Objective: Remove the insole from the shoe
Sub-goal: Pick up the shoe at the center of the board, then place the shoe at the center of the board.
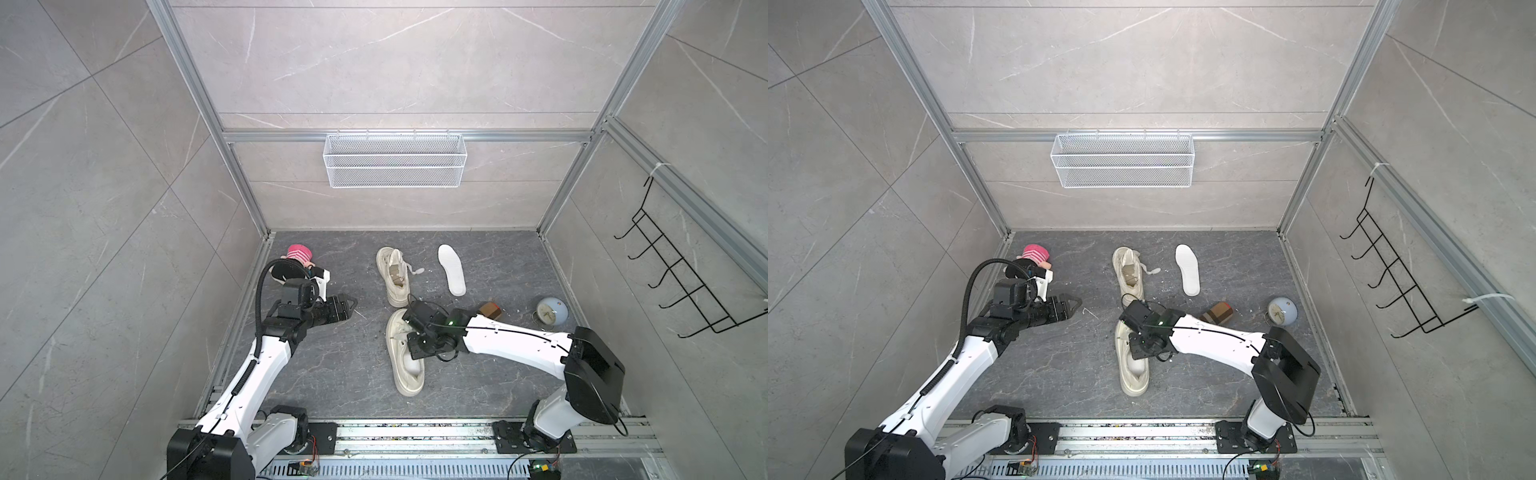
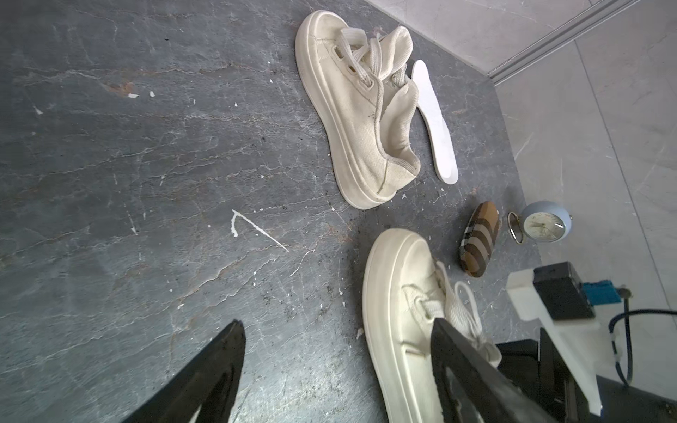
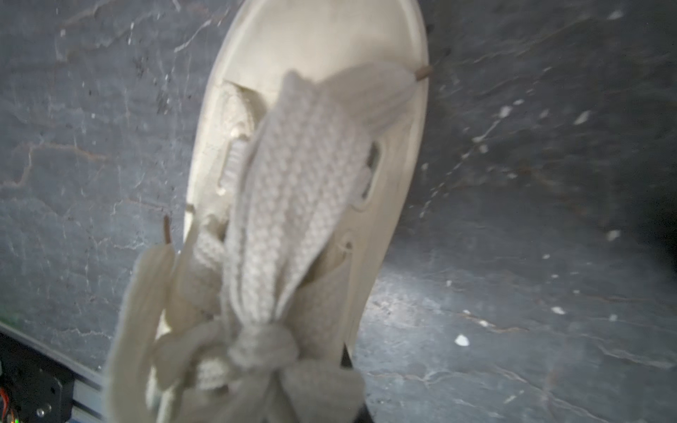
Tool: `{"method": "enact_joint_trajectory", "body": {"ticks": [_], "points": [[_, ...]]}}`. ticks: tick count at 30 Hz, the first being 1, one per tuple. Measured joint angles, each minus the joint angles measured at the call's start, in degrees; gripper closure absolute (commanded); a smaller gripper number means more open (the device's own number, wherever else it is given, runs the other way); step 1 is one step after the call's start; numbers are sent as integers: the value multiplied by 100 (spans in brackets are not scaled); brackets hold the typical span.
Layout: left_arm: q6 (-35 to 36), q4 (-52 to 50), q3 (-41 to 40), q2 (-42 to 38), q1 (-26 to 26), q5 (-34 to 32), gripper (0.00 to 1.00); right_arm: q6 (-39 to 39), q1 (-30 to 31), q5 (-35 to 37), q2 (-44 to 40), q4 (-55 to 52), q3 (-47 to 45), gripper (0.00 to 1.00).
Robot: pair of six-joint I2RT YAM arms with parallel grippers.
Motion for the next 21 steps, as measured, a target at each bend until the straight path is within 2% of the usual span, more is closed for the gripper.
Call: {"method": "enact_joint_trajectory", "body": {"ticks": [6,11,14,17,21], "points": [[-487,442,-149,339,-33,444,24,-361,-382,-122,-7,52,0,100],[-1556,1010,-511,551,-258,632,23,-533,-396,-251,269,61,0,100],[-2496,1397,-704,782,-664,603,22,-553,-400,-313,334,118,2,100],[-3401,1711,-728,1143,-1281,516,23,-553,-404,-343,334,125,2,100],[-4470,2120,-756,1593,-1998,264,27,-553,-407,-354,334,125,2,100]]}}
